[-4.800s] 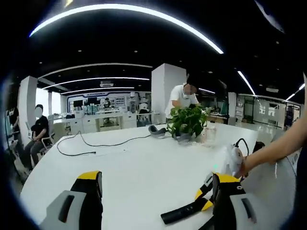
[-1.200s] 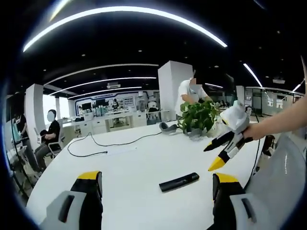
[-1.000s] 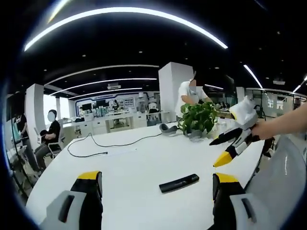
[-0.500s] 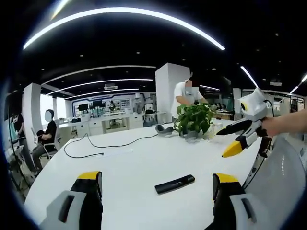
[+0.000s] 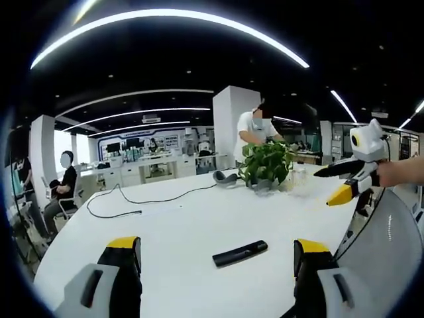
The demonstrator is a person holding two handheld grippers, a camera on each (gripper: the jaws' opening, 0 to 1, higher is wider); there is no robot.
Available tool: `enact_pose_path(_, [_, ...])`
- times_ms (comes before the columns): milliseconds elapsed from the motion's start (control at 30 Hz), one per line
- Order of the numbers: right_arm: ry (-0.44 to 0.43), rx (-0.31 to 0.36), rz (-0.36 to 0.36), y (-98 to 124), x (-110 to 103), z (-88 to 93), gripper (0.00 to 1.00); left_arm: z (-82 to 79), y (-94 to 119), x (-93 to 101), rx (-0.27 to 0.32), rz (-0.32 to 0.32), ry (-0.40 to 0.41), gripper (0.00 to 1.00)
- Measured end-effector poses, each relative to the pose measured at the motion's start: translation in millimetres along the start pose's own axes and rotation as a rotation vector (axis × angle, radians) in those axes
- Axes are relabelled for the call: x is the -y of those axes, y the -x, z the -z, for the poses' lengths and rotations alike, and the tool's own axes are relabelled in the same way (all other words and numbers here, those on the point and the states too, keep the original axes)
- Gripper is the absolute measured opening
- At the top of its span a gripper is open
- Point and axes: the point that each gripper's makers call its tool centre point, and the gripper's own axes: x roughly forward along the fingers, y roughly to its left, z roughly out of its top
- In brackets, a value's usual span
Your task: Press the specified remote control buttons in sequence, fully releasing each button before pressing the next.
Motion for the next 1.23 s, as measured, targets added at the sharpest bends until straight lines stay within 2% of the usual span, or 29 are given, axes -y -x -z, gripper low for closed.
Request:
enact_pose_path(133, [0.01,-0.023,-0.004,3,-1,7.4,0.99,2.4,0,0.7,-0.014,0.001,-0.002,1.0])
enact_pose_path(200, [0.019,-0.015,0.008,5,-1,9.6,0.99,4.0,0,0.3,-0.022,-0.002,-0.002,1.0])
enact_pose_path(333, [0.025,-0.018,0.011,7,-2,13.7,0.99,2.8,2,-1.0,-0.012,-0.007,0.008,1.0])
enact_pose_path(500, [0.1,-0.011,0.029,8,-1,13.3,0.99,3.4,3,-5.5,-0.012,-0.031,0.01,1.0])
enact_pose_path(700, [0.063,0.015,0.035,9,2,11.0,0.97,3.4,5,-10.3,-0.012,-0.053,0.017,1.0])
enact_pose_path(833, [0.038,0.009,0.043,9,6,14.7,0.96,4.3,5,-12.3,-0.015,-0.065,0.021,1.0])
enact_pose_path(1233, [0.021,0.025,0.062,12,12,14.7,0.97,7.9,5,-11.5,-0.037,-0.072,0.012,1.0])
